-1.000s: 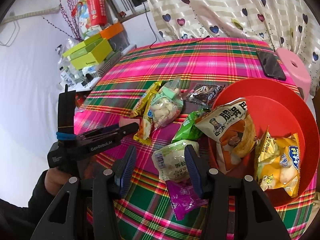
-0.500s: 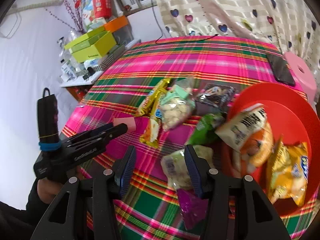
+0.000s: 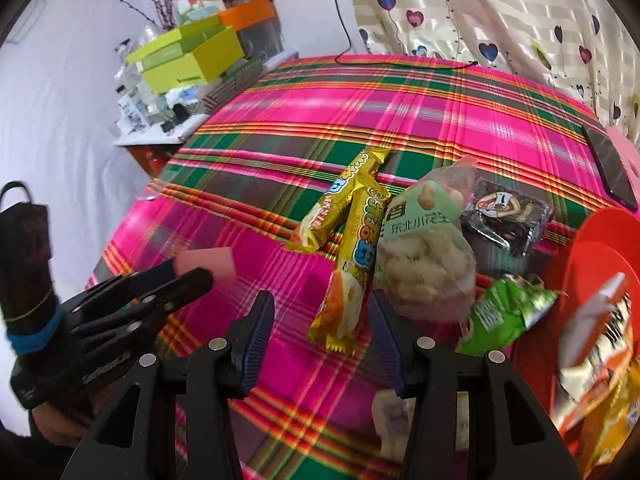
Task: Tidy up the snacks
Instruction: 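Grasp the gold wafer bar with the right tool while the left tool holds the cup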
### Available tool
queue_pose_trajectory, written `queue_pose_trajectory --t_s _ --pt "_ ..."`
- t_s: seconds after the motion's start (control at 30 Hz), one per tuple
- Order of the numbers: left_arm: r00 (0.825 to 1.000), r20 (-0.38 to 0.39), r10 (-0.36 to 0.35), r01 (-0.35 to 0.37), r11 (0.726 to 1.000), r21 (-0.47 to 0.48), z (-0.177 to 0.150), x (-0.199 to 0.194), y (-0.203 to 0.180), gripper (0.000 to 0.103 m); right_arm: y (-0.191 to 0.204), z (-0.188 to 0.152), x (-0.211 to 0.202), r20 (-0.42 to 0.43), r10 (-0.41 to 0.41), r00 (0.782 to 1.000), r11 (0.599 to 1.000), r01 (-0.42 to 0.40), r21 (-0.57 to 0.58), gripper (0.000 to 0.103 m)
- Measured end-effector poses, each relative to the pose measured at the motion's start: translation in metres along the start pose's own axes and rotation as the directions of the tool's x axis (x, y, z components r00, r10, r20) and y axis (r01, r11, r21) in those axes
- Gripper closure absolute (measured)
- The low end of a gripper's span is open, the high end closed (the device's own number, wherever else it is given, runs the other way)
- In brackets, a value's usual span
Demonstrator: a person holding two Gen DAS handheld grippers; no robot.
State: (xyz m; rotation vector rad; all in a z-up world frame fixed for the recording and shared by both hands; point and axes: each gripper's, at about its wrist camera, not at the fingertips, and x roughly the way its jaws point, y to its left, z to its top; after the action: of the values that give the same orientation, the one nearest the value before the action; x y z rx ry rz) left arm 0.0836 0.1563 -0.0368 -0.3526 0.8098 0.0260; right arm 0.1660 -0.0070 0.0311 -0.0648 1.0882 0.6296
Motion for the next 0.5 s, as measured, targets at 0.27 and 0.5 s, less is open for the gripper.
queue_pose_trajectory --t_s 0.27,0.5 --pt "1.0 -0.003 -0.003 0.003 1.0 0.005 -0.001 0.001 0.002 0.059 -0.004 0.007 0.033 -0.05 -0.059 0.997 0.998 0.059 0.011 0.063" --pt "1.0 0.011 -0.018 0.018 1.0 0.008 -0.001 -0.004 0.0 0.059 -0.006 0.005 0.022 -0.006 -0.076 0.997 0.997 0.076 0.013 0.082"
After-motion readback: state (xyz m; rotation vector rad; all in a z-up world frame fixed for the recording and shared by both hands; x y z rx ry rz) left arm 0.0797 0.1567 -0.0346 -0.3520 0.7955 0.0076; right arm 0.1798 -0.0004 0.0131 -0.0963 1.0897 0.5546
